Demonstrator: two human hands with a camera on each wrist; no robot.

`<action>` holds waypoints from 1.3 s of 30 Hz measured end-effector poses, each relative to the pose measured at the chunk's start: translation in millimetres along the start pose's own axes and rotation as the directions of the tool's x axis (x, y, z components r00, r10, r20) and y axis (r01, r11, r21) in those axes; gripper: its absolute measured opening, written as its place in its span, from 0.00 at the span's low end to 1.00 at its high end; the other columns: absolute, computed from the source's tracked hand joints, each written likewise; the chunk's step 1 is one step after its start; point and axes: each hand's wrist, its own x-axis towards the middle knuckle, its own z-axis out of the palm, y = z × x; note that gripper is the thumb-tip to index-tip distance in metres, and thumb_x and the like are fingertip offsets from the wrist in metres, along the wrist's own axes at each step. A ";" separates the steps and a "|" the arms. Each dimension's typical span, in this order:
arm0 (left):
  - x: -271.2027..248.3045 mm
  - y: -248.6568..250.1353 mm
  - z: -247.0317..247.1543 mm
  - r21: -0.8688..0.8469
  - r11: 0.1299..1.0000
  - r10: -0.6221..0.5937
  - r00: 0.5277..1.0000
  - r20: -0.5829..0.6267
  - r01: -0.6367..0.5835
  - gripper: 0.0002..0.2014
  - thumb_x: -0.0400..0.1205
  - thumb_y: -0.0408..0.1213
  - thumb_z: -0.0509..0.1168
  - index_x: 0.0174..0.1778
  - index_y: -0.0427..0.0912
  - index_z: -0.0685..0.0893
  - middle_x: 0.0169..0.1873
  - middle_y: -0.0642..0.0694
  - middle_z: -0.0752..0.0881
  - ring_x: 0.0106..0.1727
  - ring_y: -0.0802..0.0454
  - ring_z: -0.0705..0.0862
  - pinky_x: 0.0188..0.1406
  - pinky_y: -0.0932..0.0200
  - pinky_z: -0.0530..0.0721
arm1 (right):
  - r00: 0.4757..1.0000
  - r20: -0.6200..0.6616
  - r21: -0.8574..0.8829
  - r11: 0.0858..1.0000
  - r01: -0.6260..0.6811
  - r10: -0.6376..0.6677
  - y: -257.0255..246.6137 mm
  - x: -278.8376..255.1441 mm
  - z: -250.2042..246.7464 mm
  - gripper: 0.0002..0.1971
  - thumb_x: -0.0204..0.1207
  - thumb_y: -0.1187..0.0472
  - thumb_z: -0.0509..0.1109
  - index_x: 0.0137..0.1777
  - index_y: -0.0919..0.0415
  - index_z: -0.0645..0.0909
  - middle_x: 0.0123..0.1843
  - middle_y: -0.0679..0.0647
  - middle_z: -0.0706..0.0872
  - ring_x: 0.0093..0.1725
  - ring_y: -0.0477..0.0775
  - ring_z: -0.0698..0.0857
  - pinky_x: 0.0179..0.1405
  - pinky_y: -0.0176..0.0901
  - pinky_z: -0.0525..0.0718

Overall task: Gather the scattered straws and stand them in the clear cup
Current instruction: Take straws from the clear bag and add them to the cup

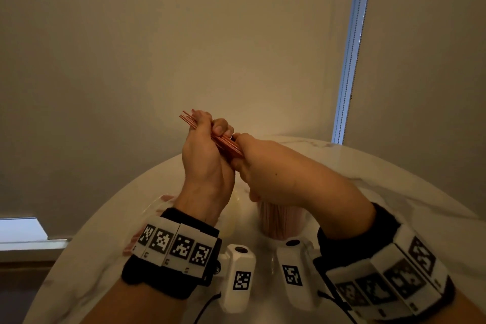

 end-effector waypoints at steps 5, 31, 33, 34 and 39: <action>9.3 20.9 -7.3 0.118 0.991 0.073 0.997 -0.019 -0.070 0.05 0.90 0.41 0.63 0.55 0.44 0.75 0.32 0.49 0.81 0.36 0.53 0.80 0.41 0.56 0.87 | 1.000 0.007 -0.099 0.995 -0.011 0.012 8.9 -3.6 -12.3 0.04 0.89 0.56 0.57 0.57 0.51 0.72 0.42 0.49 0.80 0.38 0.48 0.78 0.32 0.42 0.70; 6.4 21.8 -4.8 0.163 0.981 0.076 0.977 0.198 -0.109 0.07 0.93 0.37 0.56 0.58 0.41 0.79 0.34 0.48 0.78 0.31 0.57 0.79 0.37 0.62 0.85 | 0.992 -0.106 0.137 0.987 0.085 -0.071 6.4 4.5 -7.9 0.17 0.86 0.42 0.59 0.48 0.51 0.83 0.37 0.51 0.87 0.29 0.41 0.80 0.30 0.37 0.76; 8.2 22.3 -7.2 0.197 0.974 0.074 0.979 0.192 -0.112 0.09 0.93 0.35 0.58 0.66 0.42 0.78 0.36 0.48 0.82 0.33 0.56 0.82 0.39 0.60 0.87 | 0.993 -0.095 0.091 0.993 0.074 -0.066 9.4 4.8 -10.2 0.16 0.88 0.45 0.57 0.46 0.49 0.81 0.36 0.47 0.85 0.29 0.40 0.80 0.29 0.35 0.72; 10.3 24.1 -9.3 0.212 0.970 0.088 0.983 0.159 -0.121 0.12 0.92 0.35 0.60 0.71 0.43 0.77 0.37 0.47 0.84 0.34 0.55 0.83 0.42 0.58 0.87 | 0.995 -0.076 0.056 0.996 0.071 -0.067 11.4 4.3 -12.4 0.15 0.89 0.45 0.56 0.46 0.48 0.80 0.36 0.46 0.84 0.30 0.40 0.79 0.30 0.36 0.71; 24.6 40.2 -22.8 0.251 0.964 0.099 0.995 -0.023 -0.090 0.17 0.89 0.40 0.66 0.73 0.43 0.76 0.42 0.47 0.92 0.41 0.53 0.88 0.47 0.54 0.88 | 0.998 0.030 -0.081 0.995 0.061 -0.058 20.3 -1.1 -21.7 0.16 0.89 0.46 0.55 0.42 0.48 0.77 0.33 0.45 0.79 0.30 0.43 0.76 0.30 0.40 0.69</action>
